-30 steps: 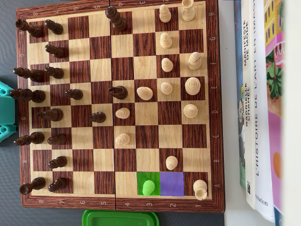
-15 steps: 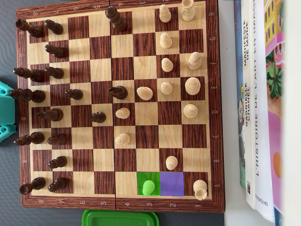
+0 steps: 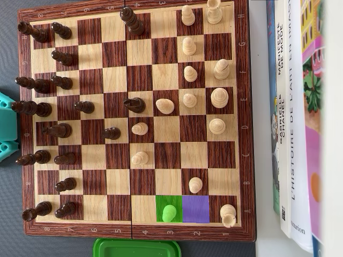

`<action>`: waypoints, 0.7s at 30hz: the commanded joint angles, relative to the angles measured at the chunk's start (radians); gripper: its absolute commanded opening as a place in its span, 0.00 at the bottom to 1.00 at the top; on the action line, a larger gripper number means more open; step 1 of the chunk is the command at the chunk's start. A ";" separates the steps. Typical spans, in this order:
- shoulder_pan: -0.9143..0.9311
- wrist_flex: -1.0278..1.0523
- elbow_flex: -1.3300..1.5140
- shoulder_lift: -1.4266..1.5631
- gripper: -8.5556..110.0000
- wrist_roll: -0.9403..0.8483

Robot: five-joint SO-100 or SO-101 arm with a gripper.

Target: Play chess

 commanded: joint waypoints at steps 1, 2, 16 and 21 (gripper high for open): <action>0.003 -0.081 0.020 0.000 0.19 -0.002; 0.005 -0.115 0.020 0.000 0.19 -0.002; 0.009 -0.371 0.020 0.000 0.18 -0.002; 0.011 -0.440 0.020 0.000 0.18 -0.003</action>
